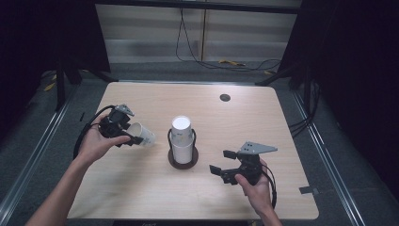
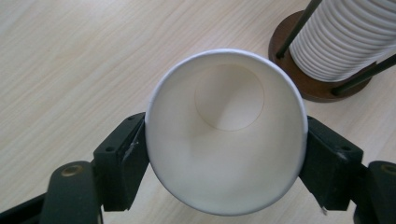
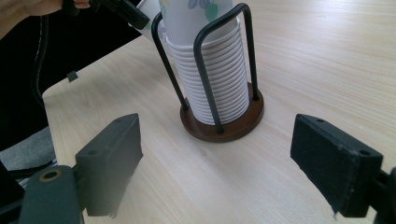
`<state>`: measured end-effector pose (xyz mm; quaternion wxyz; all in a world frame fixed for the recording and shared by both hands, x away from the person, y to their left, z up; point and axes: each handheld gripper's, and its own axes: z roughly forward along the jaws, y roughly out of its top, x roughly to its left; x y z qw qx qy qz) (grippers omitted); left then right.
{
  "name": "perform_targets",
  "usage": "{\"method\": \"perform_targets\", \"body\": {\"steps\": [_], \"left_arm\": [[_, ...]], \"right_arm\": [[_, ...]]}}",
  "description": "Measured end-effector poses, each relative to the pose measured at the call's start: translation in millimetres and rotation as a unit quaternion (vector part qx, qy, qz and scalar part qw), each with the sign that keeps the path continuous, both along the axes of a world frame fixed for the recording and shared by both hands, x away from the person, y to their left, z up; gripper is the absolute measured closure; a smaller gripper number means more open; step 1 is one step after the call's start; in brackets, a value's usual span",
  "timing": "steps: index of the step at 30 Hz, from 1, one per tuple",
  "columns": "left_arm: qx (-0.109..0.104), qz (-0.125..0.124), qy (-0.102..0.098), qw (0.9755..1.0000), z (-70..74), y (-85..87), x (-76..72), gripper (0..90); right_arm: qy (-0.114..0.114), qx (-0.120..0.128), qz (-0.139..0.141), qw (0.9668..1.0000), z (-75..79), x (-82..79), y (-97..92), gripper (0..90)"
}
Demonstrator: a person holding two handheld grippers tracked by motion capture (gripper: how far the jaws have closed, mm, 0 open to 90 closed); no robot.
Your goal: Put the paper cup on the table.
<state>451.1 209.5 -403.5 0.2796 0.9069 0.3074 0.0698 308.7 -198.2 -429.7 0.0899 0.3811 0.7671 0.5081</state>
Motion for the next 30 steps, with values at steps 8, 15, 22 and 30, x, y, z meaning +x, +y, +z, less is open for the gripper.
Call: {"method": "perform_targets", "body": {"steps": [8,15,22,30], "left_arm": [[0.043,-0.005,0.003,0.9991,-2.7,-4.1,4.6,25.1],[0.09,-0.014,0.012,0.9958,-6.4,-14.7,7.8,24.3],[0.129,-0.027,0.03,0.9908,-12.0,-23.9,11.3,23.5],[0.145,-0.016,0.029,0.9889,-14.6,-32.6,16.0,21.9]], "right_arm": [[0.001,-0.002,0.0,1.0,-0.3,-0.8,0.4,16.1],[0.002,-0.004,0.003,1.0,-1.4,0.2,1.5,16.8],[0.003,-0.005,0.003,1.0,-1.7,0.3,0.7,16.8],[0.006,-0.005,0.003,1.0,-2.9,0.7,1.5,16.8]]}}
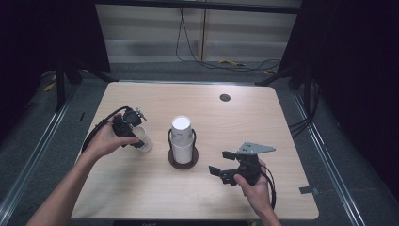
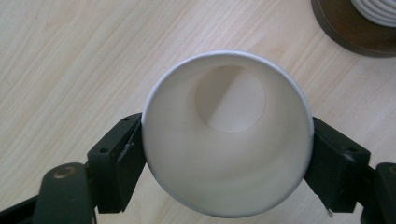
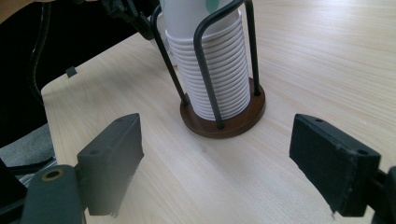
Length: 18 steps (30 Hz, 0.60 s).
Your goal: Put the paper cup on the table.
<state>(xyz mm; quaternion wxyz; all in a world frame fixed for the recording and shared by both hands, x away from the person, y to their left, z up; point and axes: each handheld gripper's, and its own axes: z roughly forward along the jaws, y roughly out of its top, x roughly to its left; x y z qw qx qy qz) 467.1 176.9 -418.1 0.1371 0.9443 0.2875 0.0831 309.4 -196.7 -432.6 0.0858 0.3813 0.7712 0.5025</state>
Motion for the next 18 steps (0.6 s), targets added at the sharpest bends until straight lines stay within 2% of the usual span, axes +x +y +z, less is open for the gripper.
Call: {"method": "perform_targets", "body": {"steps": [10,12,14,18], "left_arm": [[0.005,0.004,0.003,1.0,-4.2,-6.4,4.1,18.8],[-0.003,0.005,0.001,1.0,-5.0,-7.6,4.0,18.1],[0.001,0.005,-0.001,1.0,-4.7,-8.7,3.7,18.0],[-0.007,0.006,-0.005,0.9999,-0.8,-7.2,2.6,18.0]], "right_arm": [[-0.001,0.0,-0.001,1.0,0.4,-0.6,-1.5,16.8],[0.0,0.001,-0.002,1.0,0.4,-0.5,-1.7,16.7],[0.0,0.001,-0.002,1.0,0.2,-0.3,-1.9,16.7],[0.0,0.001,-0.001,1.0,0.2,-0.6,-1.4,16.8]]}}
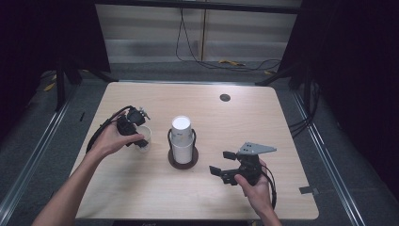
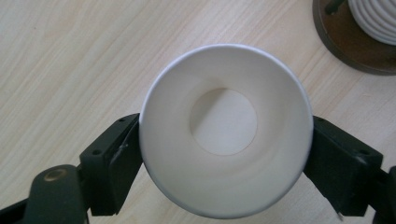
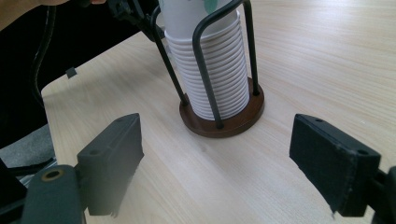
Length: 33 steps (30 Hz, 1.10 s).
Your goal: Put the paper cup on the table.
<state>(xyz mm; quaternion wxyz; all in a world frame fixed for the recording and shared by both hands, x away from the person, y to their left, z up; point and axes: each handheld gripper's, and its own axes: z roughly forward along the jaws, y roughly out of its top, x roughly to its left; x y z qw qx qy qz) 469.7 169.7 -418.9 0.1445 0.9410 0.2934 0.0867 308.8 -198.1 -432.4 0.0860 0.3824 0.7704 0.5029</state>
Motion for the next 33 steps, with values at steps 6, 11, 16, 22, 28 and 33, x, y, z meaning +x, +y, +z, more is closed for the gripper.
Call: {"method": "perform_targets", "body": {"steps": [6,11,16,22,28,33], "left_arm": [[-0.017,0.008,-0.012,0.9998,5.4,4.9,-1.5,18.0],[-0.036,0.009,-0.02,0.9991,8.4,8.6,-3.9,18.0],[-0.06,0.01,-0.034,0.9975,10.8,12.9,-8.1,17.9],[-0.106,0.022,-0.054,0.9926,15.4,24.2,-12.9,17.6],[-0.151,0.029,-0.079,0.9849,16.0,30.6,-21.2,17.5],[-0.195,0.03,-0.091,0.976,18.2,35.8,-29.0,17.2]], "right_arm": [[0.0,0.001,-0.001,1.0,0.3,-0.1,-0.4,16.7],[0.001,0.0,-0.001,1.0,-0.1,0.2,-0.2,16.7],[0.001,0.0,-0.001,1.0,-0.4,0.5,-0.4,16.7],[0.002,0.0,-0.003,1.0,-0.7,0.5,-1.1,16.7],[0.002,-0.002,-0.004,1.0,-1.4,0.8,-0.9,16.7],[0.003,-0.003,-0.006,1.0,-1.7,1.0,-0.9,16.7]]}}
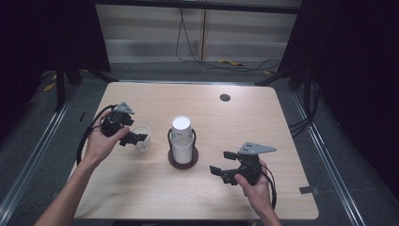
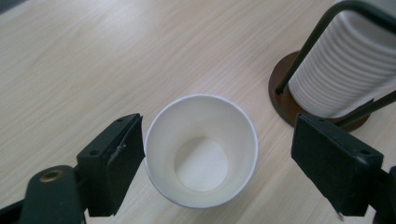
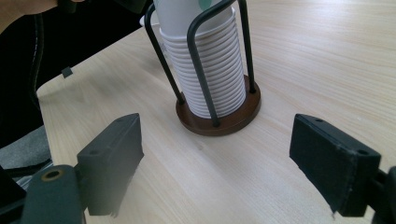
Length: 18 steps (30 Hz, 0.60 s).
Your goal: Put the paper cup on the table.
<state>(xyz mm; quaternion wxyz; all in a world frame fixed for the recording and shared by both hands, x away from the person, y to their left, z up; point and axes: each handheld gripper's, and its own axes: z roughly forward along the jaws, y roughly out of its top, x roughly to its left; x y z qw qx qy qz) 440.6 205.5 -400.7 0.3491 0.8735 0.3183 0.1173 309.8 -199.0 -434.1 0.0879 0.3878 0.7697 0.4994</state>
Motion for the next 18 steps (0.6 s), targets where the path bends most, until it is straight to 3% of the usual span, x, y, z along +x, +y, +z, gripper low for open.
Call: {"method": "perform_targets", "body": {"steps": [6,7,9,10,12,13,15,18], "left_arm": [[-0.049,-0.004,-0.012,0.9987,3.1,6.8,-7.9,17.2],[-0.069,-0.001,-0.012,0.9976,3.7,8.0,-10.2,17.2],[-0.083,0.005,-0.019,0.9963,3.9,9.3,-13.7,17.2],[-0.081,0.008,-0.029,0.9963,4.0,9.5,-15.8,17.1],[-0.103,0.01,-0.025,0.9943,1.8,11.6,-18.5,17.0],[-0.105,0.01,-0.024,0.9941,1.1,12.2,-20.0,17.0],[-0.088,0.009,-0.038,0.9954,1.0,10.9,-25.7,17.0],[-0.102,0.011,-0.053,0.9933,-1.3,8.8,-36.4,17.0]], "right_arm": [[0.0,-0.002,-0.007,1.0,-0.6,0.4,-1.6,16.7],[0.001,-0.002,-0.008,1.0,-0.6,0.1,-1.9,16.7],[0.0,-0.003,-0.011,0.9999,-0.3,-0.4,-2.2,16.7],[-0.002,-0.005,-0.012,0.9999,-0.2,-0.6,-2.5,16.7],[-0.003,-0.003,-0.013,0.9999,0.0,-1.0,-2.9,16.7],[-0.003,-0.003,-0.014,0.9999,0.0,-1.1,-2.9,16.7],[-0.002,-0.005,-0.015,0.9999,0.2,-1.7,-2.7,16.7],[-0.001,-0.007,-0.017,0.9998,0.4,-1.7,-2.4,16.7]]}}
